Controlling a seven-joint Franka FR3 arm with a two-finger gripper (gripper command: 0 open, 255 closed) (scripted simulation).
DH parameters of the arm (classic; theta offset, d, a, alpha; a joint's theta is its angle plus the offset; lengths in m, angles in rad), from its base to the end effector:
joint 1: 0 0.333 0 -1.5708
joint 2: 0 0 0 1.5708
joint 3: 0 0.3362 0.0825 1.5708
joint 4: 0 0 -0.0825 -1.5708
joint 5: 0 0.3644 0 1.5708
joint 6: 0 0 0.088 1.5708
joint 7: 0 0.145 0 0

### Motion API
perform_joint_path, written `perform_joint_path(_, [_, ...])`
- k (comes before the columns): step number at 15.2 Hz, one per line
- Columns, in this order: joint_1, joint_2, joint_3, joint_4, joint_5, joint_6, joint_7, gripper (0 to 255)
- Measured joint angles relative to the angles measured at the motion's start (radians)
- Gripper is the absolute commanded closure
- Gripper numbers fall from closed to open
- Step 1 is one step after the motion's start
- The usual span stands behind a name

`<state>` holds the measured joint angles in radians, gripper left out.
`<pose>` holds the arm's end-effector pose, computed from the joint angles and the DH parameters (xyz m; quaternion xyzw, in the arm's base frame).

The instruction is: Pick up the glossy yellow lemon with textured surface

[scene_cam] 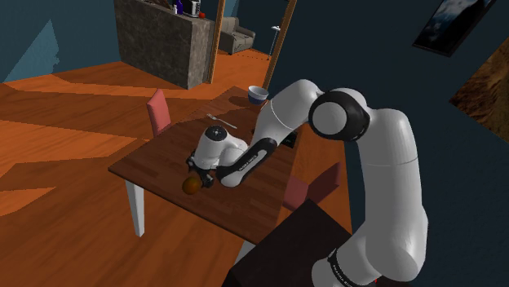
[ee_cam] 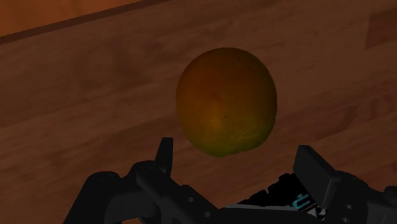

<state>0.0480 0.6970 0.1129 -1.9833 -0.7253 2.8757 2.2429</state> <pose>0.6079 0.1292 0.1226 -0.7466 0.6504 -0.1252 0.0624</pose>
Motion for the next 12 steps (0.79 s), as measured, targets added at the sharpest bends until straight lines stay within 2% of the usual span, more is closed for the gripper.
perform_joint_path(4, [0.026,0.052,-0.032,0.026,-0.022,0.032,0.030,0])
perform_joint_path(5, [0.027,0.056,-0.034,0.027,-0.023,0.034,0.031,255])
perform_joint_path(12, [0.028,0.057,-0.038,0.028,-0.025,0.038,0.034,255])
